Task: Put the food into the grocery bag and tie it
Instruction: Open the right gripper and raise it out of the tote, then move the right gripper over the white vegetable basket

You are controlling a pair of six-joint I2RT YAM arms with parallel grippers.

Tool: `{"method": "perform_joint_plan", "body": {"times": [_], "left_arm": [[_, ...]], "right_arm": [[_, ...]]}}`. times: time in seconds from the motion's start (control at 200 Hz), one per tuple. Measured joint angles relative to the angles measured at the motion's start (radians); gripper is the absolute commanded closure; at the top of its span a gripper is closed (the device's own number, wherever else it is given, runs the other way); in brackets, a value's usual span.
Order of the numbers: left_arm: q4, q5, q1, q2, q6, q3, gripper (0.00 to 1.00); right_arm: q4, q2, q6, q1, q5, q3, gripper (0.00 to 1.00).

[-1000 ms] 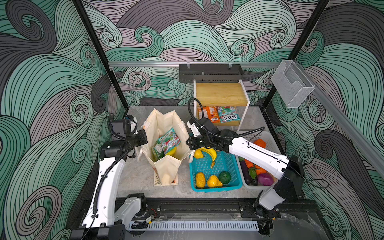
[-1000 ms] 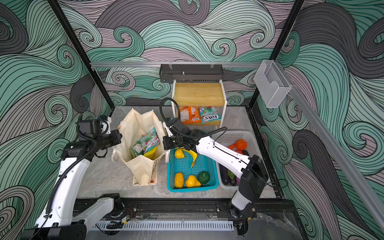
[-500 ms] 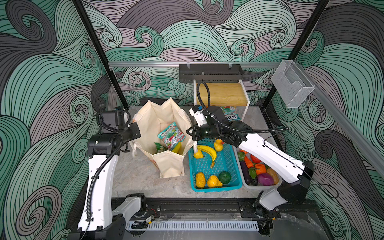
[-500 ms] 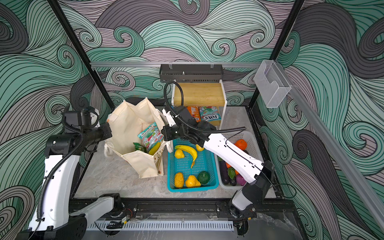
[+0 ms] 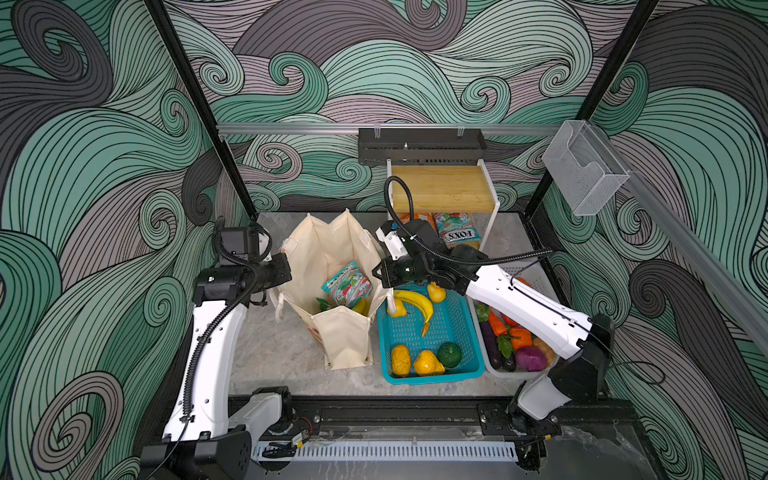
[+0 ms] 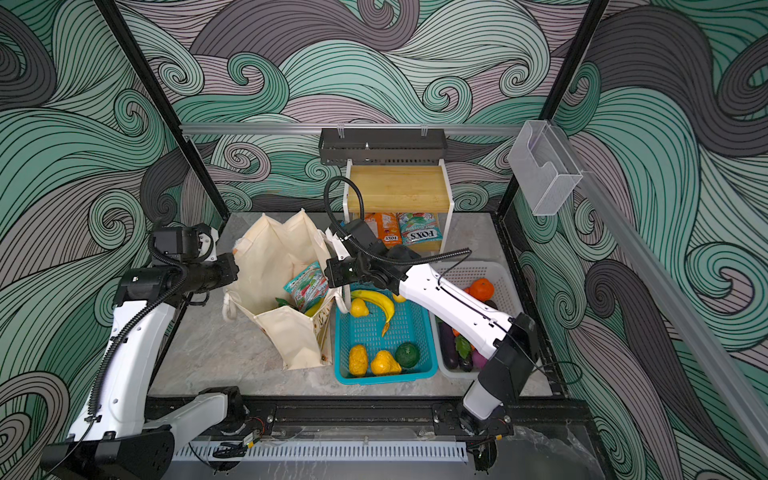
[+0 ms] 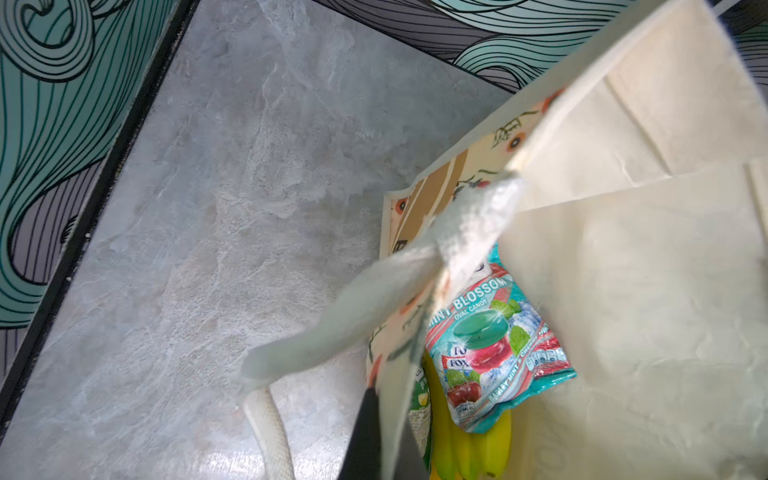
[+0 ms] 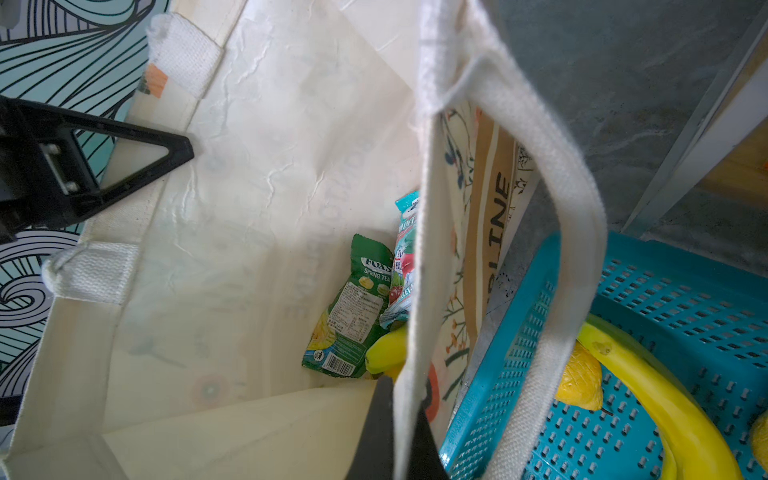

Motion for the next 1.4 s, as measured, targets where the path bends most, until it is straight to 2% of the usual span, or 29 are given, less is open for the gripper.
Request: {"method": "perform_joint_plan", "body": {"times": [0.095, 0.11, 0.145, 0.235, 0.37, 0.405, 0.415, 0.575, 0.73, 0.881, 1.031, 1.196, 1.401], "left_arm": [[0.040, 0.006, 0.001, 0.005, 0.000, -0.037, 1.00], [0.045, 0.009, 0.001, 0.006, 0.000, -0.041, 1.00], [0.055, 0.015, 0.001, 0.010, 0.000, -0.047, 1.00], [0.077, 0.031, 0.002, 0.012, 0.000, -0.060, 1.00], [0.106, 0.032, 0.002, -0.001, 0.001, -0.090, 1.00], [0.111, 0.027, 0.002, -0.009, 0.001, -0.098, 1.00], [0.113, 0.026, 0.002, -0.011, 0.001, -0.100, 1.00], [0.127, 0.018, 0.002, -0.040, 0.001, -0.122, 1.00], [0.146, 0.023, 0.002, -0.057, 0.001, -0.145, 1.00], [0.175, 0.032, 0.002, -0.068, 0.001, -0.175, 1.00], [0.195, 0.050, 0.005, -0.073, 0.001, -0.188, 1.00], [0.209, 0.071, 0.005, -0.083, 0.001, -0.198, 1.00], [0.217, 0.087, 0.005, -0.083, 0.002, -0.201, 1.00]], "right_arm": [[0.023, 0.022, 0.001, -0.003, -0.007, -0.002, 1.00], [0.025, 0.025, 0.001, -0.003, -0.007, -0.002, 0.97], [0.030, 0.029, 0.001, -0.005, -0.008, -0.002, 0.87], [0.042, 0.031, -0.002, -0.011, -0.008, -0.004, 0.45], [0.047, 0.006, -0.023, -0.017, 0.010, -0.014, 0.21], [0.045, -0.013, -0.027, -0.021, 0.019, -0.027, 0.02], [0.047, -0.021, -0.030, -0.022, 0.021, -0.031, 0.01], [0.039, -0.195, -0.101, -0.043, 0.063, -0.124, 0.00], [0.042, -0.455, -0.179, -0.073, 0.164, -0.228, 0.00], [0.066, -0.702, -0.178, -0.191, 0.196, -0.390, 0.00], [0.085, -0.861, -0.175, -0.283, 0.220, -0.587, 0.00], [0.036, -0.886, -0.125, -0.404, 0.284, -0.698, 0.01], [0.039, -0.820, -0.019, -0.617, 0.207, -0.806, 0.00]]}}
